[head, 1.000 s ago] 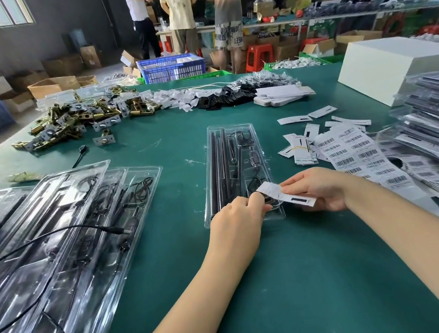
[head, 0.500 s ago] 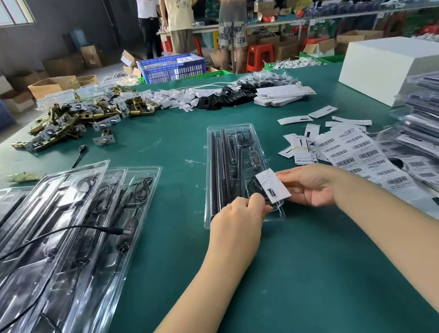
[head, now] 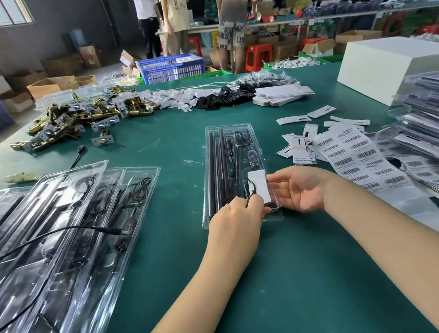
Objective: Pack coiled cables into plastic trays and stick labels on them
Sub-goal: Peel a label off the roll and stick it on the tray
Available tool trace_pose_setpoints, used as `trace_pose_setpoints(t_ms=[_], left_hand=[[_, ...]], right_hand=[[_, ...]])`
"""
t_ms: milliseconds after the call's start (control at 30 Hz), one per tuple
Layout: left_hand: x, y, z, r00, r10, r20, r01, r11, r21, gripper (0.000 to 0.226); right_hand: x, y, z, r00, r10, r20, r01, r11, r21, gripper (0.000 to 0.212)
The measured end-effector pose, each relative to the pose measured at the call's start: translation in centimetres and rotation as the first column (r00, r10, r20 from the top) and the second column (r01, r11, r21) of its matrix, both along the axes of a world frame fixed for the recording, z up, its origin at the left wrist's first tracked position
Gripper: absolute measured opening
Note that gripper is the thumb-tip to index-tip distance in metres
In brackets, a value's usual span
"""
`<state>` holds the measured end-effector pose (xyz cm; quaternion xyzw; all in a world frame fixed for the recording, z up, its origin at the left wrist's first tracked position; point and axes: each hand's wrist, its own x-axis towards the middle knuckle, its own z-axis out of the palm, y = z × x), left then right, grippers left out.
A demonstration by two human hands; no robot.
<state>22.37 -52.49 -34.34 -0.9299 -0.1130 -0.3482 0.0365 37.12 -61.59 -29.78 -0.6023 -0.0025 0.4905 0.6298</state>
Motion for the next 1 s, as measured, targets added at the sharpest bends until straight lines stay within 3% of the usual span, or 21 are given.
trace_pose_setpoints(t_ms=[233, 400, 767, 1000], left_hand=[[0.1, 0.0, -0.2, 1.0, -0.001, 0.023, 0.001, 1.0, 0.002, 0.033], [0.2, 0.1, -0.4, 0.999, 0.028, 0.02, -0.029, 0.998, 0.062, 0.033], [0.2, 0.2, -0.5, 0.998, 0.049, 0.039, -0.053, 0.992, 0.112, 0.033], [0.2, 0.2, -0.5, 0.999, 0.034, 0.039, -0.037, 0.995, 0.088, 0.032]], right_hand=[[-0.4, 0.4, -0.7, 0.994, -0.078, 0.078, 0.081, 0.996, -0.03, 0.011], [-0.4, 0.6, -0.5, 0.995, -0.088, 0.041, 0.088, 0.996, 0.004, 0.027], [-0.9, 1.8, 0.0, 0.98, -0.196, -0.011, 0.197, 0.98, 0.022, 0.029], [-0.6, 1.8, 0.2, 0.991, -0.127, 0.044, 0.128, 0.991, -0.044, 0.022]])
